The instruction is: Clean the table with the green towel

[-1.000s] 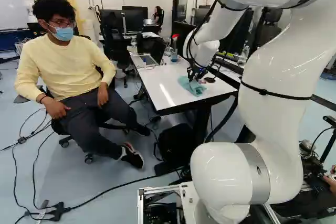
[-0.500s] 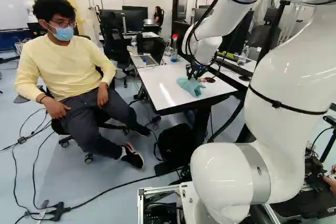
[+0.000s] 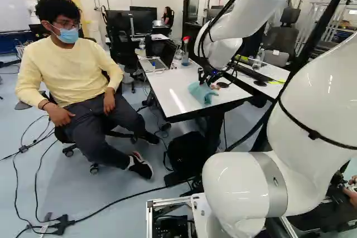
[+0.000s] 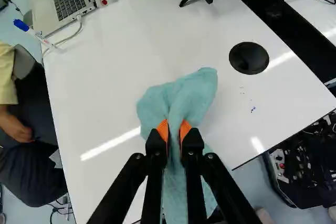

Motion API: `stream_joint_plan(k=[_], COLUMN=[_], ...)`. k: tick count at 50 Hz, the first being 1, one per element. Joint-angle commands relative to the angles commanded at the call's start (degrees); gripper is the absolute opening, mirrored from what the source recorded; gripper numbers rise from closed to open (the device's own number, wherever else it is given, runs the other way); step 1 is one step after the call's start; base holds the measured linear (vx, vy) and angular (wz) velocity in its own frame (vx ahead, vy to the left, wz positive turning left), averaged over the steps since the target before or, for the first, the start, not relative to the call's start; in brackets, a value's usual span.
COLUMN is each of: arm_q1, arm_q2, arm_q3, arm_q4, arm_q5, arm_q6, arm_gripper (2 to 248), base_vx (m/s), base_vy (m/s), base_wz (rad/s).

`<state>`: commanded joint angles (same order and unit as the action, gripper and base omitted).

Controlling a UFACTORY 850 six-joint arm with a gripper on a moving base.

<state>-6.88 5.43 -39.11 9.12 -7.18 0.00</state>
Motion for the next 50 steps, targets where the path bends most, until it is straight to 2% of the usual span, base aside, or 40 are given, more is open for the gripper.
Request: stream_joint_plan(k=[16,29,50], arm_q1=[0.0,-0.3,-2.5], arm_q2=[-0.1,-2.1,-6.4], arm_q3=[-0.1,-2.1,-6.3], arm_q4=[0.0,-0.2,-3.9], arm_q5=[0.0,0.0,0.0], arm_q6=[0.0,0.0,0.0], arm_gripper=[45,45,45], base_vx=[0.0,0.0,0.0], base_vy=[0.0,0.0,0.0], base_wz=[0.0,0.0,0.0])
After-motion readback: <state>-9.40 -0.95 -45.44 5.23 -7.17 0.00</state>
